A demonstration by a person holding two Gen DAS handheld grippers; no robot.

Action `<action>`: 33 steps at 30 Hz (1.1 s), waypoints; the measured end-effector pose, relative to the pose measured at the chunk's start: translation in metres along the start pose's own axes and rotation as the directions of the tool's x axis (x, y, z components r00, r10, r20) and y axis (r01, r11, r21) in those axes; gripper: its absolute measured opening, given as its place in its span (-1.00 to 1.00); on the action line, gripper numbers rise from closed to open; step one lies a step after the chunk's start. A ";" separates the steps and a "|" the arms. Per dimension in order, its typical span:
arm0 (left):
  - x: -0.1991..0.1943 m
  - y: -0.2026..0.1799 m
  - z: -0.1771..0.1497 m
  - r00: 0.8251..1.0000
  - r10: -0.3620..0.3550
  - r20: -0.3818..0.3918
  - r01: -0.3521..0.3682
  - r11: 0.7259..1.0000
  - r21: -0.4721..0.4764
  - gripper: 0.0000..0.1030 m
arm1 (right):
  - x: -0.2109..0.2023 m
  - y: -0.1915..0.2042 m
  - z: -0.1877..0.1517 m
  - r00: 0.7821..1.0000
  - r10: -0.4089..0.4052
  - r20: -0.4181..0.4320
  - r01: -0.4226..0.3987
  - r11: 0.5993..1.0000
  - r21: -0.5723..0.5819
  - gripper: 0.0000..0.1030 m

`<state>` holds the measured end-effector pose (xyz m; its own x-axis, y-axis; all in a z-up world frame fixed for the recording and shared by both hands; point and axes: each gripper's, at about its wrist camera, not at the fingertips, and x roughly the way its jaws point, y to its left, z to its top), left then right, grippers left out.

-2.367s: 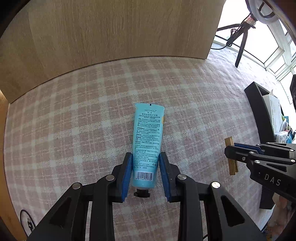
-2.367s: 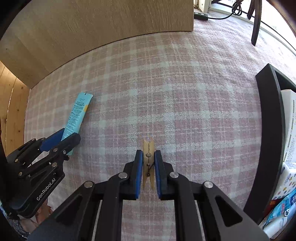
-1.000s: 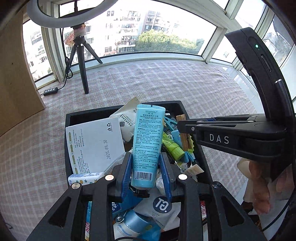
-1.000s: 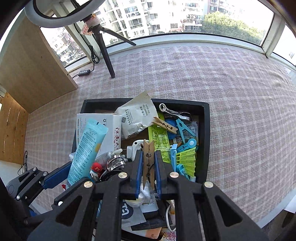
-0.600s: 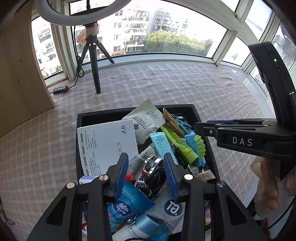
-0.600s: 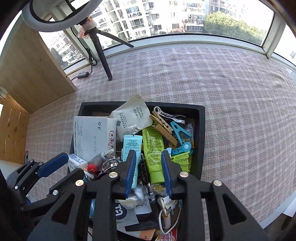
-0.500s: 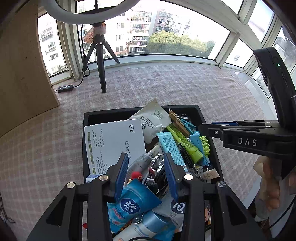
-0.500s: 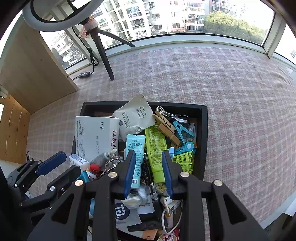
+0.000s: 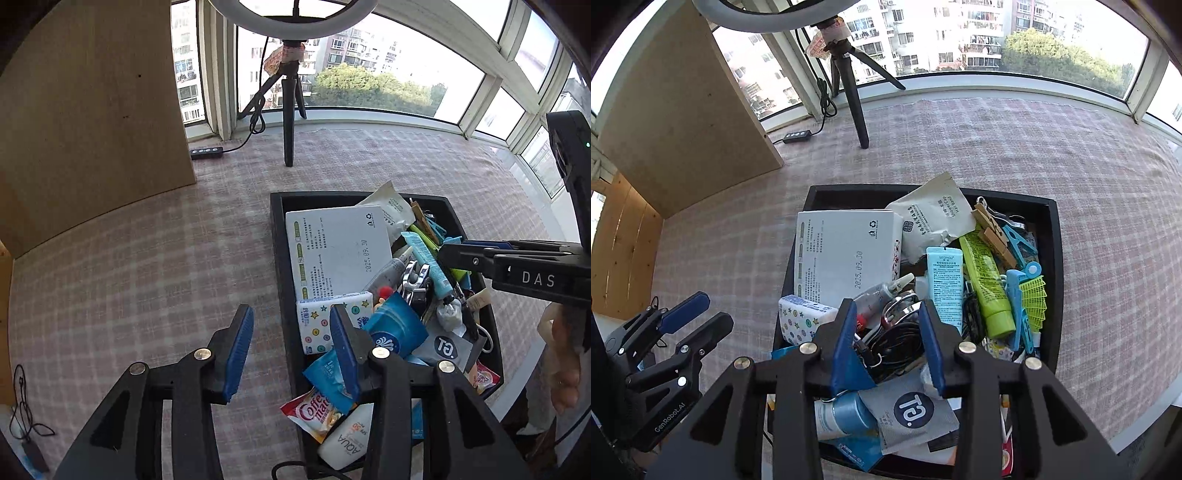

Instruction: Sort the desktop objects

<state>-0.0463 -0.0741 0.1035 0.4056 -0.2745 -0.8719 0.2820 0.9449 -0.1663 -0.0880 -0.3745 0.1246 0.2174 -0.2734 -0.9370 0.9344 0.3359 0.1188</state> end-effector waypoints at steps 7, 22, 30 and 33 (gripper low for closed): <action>-0.029 0.074 -0.042 0.999 0.040 0.018 -0.040 0.999 -0.031 0.13 | 0.013 0.084 -0.037 1.000 0.015 -0.001 -0.015 0.999 -0.045 -0.13; -0.054 0.203 -0.133 0.992 0.129 0.007 -0.125 0.977 -0.171 0.30 | 0.063 0.227 -0.113 1.000 0.011 -0.008 -0.012 0.988 -0.155 0.05; -0.052 0.241 -0.160 0.989 0.148 -0.021 -0.148 0.962 -0.231 0.30 | 0.074 0.259 -0.129 0.999 -0.016 -0.029 0.010 0.985 -0.174 0.19; -0.052 0.251 -0.169 0.988 0.151 -0.039 -0.156 0.957 -0.243 0.30 | 0.076 0.266 -0.134 0.999 -0.043 -0.033 0.036 0.980 -0.194 0.21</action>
<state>-0.1432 0.2071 0.0292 0.4097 -0.1215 -0.9041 -0.0046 0.9908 -0.1352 0.1392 -0.1855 0.0412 0.1678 -0.2582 -0.9514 0.8693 0.4940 0.0193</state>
